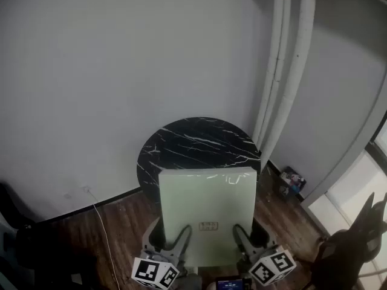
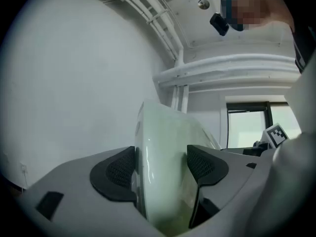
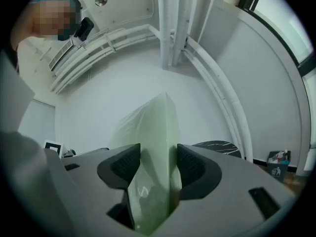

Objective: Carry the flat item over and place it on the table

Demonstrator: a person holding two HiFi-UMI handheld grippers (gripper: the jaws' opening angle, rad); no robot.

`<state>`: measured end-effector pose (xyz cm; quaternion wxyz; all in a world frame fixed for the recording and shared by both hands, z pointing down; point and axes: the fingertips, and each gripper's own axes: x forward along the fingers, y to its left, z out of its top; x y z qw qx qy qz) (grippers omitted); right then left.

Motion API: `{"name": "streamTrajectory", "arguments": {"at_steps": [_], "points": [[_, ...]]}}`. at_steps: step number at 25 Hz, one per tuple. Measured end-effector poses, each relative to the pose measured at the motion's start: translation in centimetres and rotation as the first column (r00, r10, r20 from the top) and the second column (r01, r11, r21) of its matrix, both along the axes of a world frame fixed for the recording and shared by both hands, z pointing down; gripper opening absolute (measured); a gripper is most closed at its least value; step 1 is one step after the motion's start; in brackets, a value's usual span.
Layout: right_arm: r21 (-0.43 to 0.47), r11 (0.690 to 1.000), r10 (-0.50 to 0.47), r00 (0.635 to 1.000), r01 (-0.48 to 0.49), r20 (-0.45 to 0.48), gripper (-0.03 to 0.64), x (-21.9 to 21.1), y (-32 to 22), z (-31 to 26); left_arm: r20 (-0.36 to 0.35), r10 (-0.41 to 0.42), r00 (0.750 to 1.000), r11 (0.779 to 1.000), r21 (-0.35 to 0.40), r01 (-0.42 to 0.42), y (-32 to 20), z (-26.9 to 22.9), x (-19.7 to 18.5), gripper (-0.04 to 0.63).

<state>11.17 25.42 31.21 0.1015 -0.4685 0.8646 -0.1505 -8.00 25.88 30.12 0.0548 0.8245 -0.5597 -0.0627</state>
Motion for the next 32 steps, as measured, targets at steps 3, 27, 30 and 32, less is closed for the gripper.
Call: {"name": "streamTrajectory", "arguments": {"at_steps": [3, 27, 30, 32], "points": [[0.008, 1.0, 0.0, 1.0, 0.0, -0.001, 0.219, -0.1, 2.1, -1.0, -0.001, -0.009, 1.0, 1.0, 0.011, 0.009, 2.4, -1.1, -0.1, 0.341], [0.019, 1.0, -0.012, 1.0, 0.012, 0.01, 0.221, -1.2, 4.5, -1.7, -0.021, -0.015, 1.0, 1.0, -0.001, 0.015, 5.0, -1.3, -1.3, 0.341], [0.007, 1.0, -0.009, 1.0, 0.009, -0.005, 0.221, -1.1, 2.7, -1.0, -0.035, -0.01, 0.999, 1.0, -0.018, 0.01, 3.1, -0.1, -1.2, 0.341], [-0.005, 1.0, -0.006, 1.0, 0.006, -0.009, 0.221, -1.1, 1.2, -0.4, -0.036, -0.008, 0.999, 1.0, -0.027, 0.007, 1.5, 0.5, -1.2, 0.341]]}}
